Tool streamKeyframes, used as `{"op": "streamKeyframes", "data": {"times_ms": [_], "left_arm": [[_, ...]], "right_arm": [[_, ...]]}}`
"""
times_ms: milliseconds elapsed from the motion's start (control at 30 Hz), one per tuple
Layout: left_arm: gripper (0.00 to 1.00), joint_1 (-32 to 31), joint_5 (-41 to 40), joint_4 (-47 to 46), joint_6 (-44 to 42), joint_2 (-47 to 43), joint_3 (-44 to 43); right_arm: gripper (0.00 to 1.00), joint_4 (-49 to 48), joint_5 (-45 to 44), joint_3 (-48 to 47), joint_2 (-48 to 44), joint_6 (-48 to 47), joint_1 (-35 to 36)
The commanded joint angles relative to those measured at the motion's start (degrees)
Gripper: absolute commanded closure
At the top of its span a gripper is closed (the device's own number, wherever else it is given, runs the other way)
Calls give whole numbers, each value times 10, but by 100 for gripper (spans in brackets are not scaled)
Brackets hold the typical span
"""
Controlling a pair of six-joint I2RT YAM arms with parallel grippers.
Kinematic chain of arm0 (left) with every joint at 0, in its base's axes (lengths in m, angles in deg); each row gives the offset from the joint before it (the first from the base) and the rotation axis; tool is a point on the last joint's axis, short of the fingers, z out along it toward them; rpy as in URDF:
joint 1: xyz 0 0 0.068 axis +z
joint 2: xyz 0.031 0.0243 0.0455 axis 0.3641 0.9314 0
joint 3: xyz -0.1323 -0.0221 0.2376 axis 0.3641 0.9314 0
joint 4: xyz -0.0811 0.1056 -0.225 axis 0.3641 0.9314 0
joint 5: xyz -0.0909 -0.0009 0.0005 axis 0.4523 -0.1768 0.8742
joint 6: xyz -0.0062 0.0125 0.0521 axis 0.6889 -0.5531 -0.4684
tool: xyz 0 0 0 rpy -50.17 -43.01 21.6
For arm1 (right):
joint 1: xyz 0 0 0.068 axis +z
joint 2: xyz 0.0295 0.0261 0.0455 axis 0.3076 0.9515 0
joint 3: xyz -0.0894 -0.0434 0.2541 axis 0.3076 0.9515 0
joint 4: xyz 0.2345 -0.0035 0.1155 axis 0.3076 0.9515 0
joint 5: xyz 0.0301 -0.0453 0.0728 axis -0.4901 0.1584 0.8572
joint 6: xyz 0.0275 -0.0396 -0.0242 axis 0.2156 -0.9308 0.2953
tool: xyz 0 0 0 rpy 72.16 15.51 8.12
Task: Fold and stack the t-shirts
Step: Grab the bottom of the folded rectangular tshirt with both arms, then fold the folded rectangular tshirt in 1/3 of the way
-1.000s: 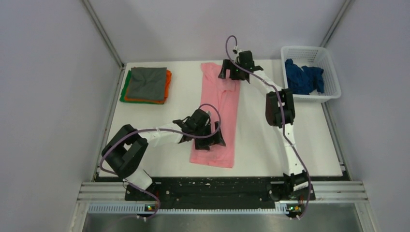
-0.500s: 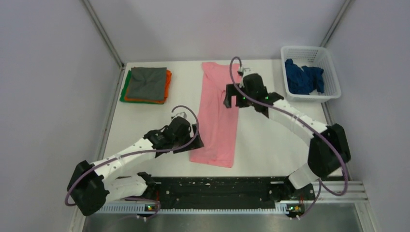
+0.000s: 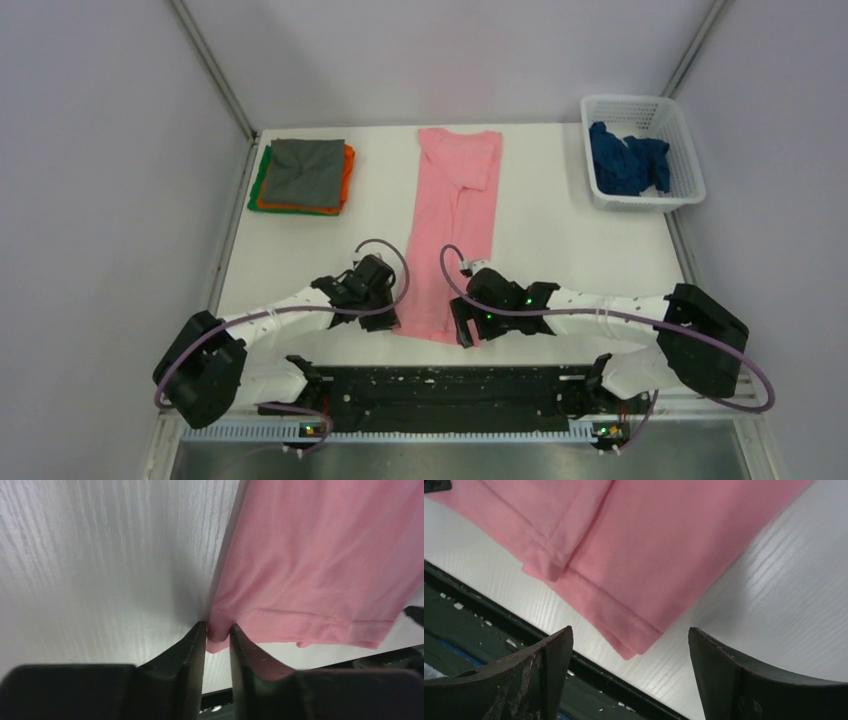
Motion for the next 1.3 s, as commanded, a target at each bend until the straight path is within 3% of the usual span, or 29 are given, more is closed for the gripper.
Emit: {"op": "streamKeyframes", "data": {"times_ms": [0, 100, 200, 433, 500, 700, 833, 1033, 1267], "left_arm": [[77, 5, 22, -41, 3, 22, 14], [100, 5, 27, -45, 4, 29, 15], [100, 5, 41, -44, 4, 31, 16], [100, 5, 70, -36, 23, 5, 48], [100, 5, 83, -26, 28, -19, 65], [100, 5, 107, 10, 57, -136, 111], [100, 5, 156, -36, 63, -184, 113], [100, 4, 204, -112, 44, -139, 69], [100, 15, 147, -95, -8, -38, -50]], "right_arm": [[19, -15, -13, 9, -5, 44, 48], [27, -25, -8, 18, 6, 52, 60], [36, -44, -19, 28, 11, 55, 61], [89, -40, -26, 45, 6, 70, 61], [96, -26, -9, 55, -15, 77, 67], [100, -13, 59, 99, -106, 76, 84], [100, -23, 67, 101, -141, 70, 84], [100, -27, -2, 60, -130, 64, 77], [100, -33, -21, 15, -126, 37, -9]]}}
